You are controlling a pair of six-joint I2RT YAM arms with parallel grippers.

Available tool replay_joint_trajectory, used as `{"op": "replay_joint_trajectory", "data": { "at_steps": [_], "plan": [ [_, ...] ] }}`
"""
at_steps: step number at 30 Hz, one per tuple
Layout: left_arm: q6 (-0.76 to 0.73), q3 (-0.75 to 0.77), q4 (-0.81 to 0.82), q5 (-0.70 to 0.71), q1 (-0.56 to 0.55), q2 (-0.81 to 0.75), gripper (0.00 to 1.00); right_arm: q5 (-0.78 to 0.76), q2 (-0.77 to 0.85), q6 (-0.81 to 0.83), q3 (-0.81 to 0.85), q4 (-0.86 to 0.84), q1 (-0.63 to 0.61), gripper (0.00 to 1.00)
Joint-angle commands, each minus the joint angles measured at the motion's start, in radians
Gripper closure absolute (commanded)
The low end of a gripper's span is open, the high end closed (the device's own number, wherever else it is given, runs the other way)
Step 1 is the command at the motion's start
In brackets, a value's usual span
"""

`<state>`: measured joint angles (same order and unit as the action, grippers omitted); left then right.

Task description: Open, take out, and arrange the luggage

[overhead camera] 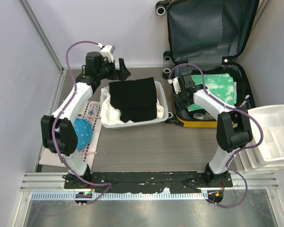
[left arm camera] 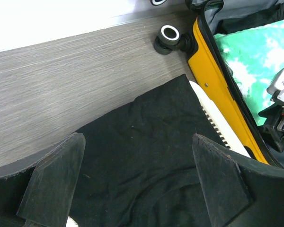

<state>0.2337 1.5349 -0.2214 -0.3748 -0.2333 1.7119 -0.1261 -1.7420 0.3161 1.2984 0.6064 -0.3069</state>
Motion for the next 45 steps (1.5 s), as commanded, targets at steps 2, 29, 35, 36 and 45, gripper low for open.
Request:
{"op": "replay_joint_trajectory", "data": {
  "at_steps": [2, 29, 35, 36, 45],
  "plan": [
    [0.039, 0.007, 0.063, 0.022, 0.003, -0.017, 0.00, -0.116, -0.017, 0.041, -0.068, -0.212, -0.006, 0.45],
    [0.399, 0.275, 0.364, -0.194, -0.187, 0.300, 0.00, 0.328, 0.252, 0.066, 0.041, -0.135, 0.327, 0.99],
    [0.671, 0.450, 0.479, -0.082, -0.331, 0.484, 0.00, 0.387, 0.300, 0.072, 0.019, -0.123, 0.380, 0.99],
    [0.699, 0.480, 0.482, -0.073, -0.346, 0.506, 0.00, 0.394, 0.309, 0.069, 0.019, -0.122, 0.396, 1.00],
    [0.947, 0.579, 0.511, 0.031, -0.458, 0.672, 0.00, 0.483, 0.357, 0.072, 0.022, -0.094, 0.465, 0.99]
  ]
}}
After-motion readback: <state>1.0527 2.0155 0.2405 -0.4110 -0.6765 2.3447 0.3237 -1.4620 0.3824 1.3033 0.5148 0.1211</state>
